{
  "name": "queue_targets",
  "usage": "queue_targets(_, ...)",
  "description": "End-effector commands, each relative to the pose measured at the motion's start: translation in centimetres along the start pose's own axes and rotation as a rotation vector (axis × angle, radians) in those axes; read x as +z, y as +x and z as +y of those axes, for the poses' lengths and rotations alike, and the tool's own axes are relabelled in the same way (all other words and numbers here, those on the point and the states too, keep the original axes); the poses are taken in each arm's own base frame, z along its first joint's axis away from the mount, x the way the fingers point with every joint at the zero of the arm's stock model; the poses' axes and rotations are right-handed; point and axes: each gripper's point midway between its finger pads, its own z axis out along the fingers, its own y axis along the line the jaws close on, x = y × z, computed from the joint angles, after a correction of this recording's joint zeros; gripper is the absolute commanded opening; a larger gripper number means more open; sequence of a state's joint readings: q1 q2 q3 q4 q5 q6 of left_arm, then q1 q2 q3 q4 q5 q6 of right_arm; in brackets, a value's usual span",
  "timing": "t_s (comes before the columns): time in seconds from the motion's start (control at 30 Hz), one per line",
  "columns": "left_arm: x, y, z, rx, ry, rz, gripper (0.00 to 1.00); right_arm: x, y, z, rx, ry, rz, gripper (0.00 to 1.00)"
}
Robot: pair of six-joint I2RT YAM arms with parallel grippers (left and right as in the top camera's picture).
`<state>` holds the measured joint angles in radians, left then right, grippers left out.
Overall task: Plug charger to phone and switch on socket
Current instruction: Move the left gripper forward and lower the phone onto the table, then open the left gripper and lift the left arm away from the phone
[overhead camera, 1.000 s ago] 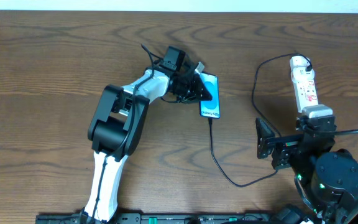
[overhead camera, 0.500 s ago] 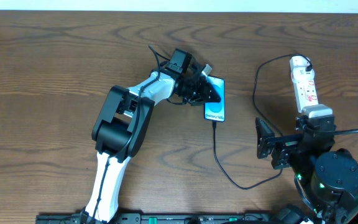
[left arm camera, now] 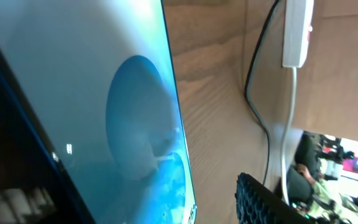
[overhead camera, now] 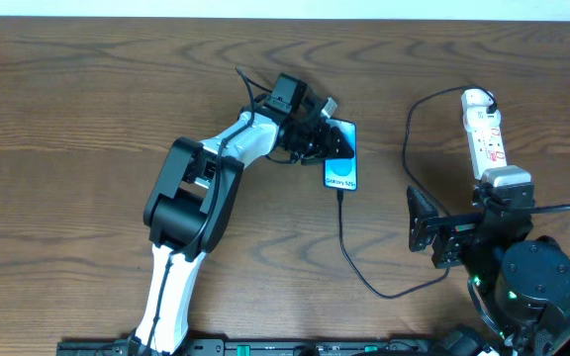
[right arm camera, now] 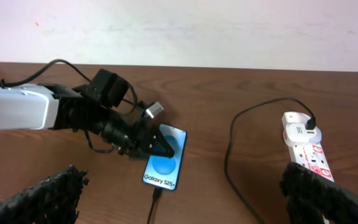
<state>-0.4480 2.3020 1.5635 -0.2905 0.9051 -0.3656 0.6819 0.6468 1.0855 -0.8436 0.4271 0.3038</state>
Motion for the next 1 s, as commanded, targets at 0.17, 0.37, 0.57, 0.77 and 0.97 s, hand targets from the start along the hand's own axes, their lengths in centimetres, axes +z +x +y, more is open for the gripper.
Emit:
queue_targets(0.17, 0.2, -0.3, 5.4, -0.036, -0.221, -0.05, 0.61, 0.0, -0.2, -0.4, 0.017, 0.022, -0.004, 0.99)
queue_targets(0.37, 0.3, 0.1, 5.6, -0.005, -0.231, -0.033, 0.62, 0.2, 0.0, -0.4, 0.015, 0.025, 0.005, 0.99)
queue_targets(0.57, -0.6, 1.4, 8.3, -0.027, -0.38, -0.001, 0.62, 0.8, 0.3, -0.2, 0.007, 0.03, 0.023, 0.99)
queue_targets(0.77, -0.9, 1.7, 8.9, -0.033, -0.42, 0.005, 0.62, 1.4, 0.6, 0.1, -0.003, 0.031, 0.047, 0.99)
queue_targets(0.97, -1.2, 1.7, 9.5, -0.041, -0.451, 0.002, 0.72, 1.6, 1.0, 0.7, 0.001, 0.004, 0.066, 0.99)
